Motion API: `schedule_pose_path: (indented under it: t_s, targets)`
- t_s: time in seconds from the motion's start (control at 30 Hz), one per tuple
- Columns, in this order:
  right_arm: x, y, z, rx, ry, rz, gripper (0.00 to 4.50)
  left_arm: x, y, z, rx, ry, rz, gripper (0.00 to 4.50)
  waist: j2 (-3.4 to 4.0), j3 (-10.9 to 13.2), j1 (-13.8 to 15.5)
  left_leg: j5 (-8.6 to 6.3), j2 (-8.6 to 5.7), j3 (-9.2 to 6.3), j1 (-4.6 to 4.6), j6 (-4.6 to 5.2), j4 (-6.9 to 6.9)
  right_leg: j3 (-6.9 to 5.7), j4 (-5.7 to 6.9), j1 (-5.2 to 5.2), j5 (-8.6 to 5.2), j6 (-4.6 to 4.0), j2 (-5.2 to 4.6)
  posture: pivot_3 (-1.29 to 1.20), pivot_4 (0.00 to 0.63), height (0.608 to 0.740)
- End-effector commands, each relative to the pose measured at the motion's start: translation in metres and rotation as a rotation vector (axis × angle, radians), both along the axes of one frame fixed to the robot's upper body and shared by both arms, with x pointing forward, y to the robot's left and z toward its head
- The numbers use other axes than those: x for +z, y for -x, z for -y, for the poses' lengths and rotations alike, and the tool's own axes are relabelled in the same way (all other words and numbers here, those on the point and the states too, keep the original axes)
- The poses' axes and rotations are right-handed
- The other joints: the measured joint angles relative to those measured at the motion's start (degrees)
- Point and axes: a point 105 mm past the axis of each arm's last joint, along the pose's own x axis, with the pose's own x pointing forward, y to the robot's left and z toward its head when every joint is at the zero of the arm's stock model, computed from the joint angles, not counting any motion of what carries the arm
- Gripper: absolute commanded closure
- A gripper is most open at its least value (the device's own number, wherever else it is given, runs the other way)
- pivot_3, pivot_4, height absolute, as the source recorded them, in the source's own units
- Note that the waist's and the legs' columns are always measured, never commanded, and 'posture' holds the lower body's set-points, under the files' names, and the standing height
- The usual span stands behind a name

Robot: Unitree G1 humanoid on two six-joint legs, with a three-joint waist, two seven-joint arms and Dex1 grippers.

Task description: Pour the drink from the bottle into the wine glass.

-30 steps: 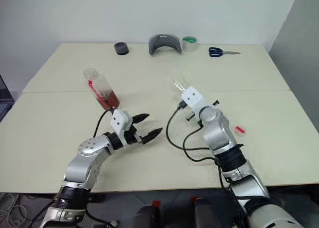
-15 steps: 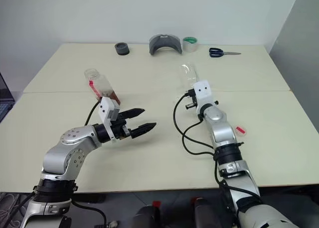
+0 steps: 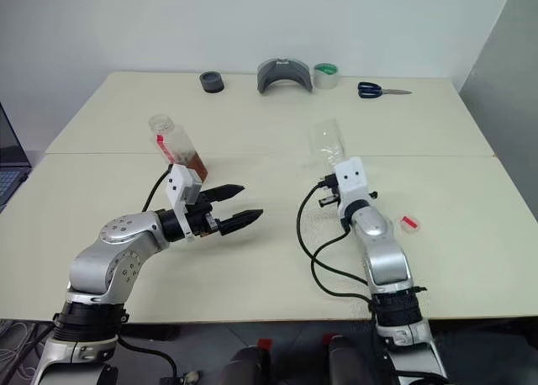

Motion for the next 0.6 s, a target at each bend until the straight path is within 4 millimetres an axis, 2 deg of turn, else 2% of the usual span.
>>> schedule_pose_path:
  t_s: [0.03,0.33,0.47,0.6]
  targets:
    - [-0.045,0.016,0.007,-0.028,0.023,-0.176,4.35,0.009,-0.001,0.000,-0.015,-0.011,0.044,0.00,-0.07,-0.06,0.01,0.00,0.00,-0.01,0.01,0.00,-0.01,-0.01,0.00,0.01,0.00,0.00,0.00,0.00,0.150,0.740]
    - [-0.059,0.034,0.009,-0.048,0.005,-0.226,4.35,0.010,0.001,0.004,-0.041,-0.022,0.047,0.00,-0.45,-0.48,0.04,-0.01,0.05,-0.01,0.48,0.01,-0.19,-0.02,-0.21,0.45,-0.02,-0.01,0.03,0.00,0.150,0.740]
    - [-0.056,0.035,0.006,-0.011,-0.013,-0.208,4.35,0.013,0.001,0.004,-0.038,-0.021,0.053,0.00,-0.48,-0.53,0.05,-0.03,0.10,0.00,1.36,0.05,-0.79,-0.04,-0.85,1.34,-0.06,0.06,0.06,0.00,0.150,0.740]
    - [-0.044,0.036,-0.002,0.052,-0.052,-0.132,4.35,0.014,-0.001,0.000,0.001,-0.022,0.064,0.00,-0.48,-0.52,0.02,-0.04,0.15,-0.01,1.41,0.05,-0.82,-0.04,-0.92,1.41,-0.08,0.08,0.10,0.00,0.150,0.740]
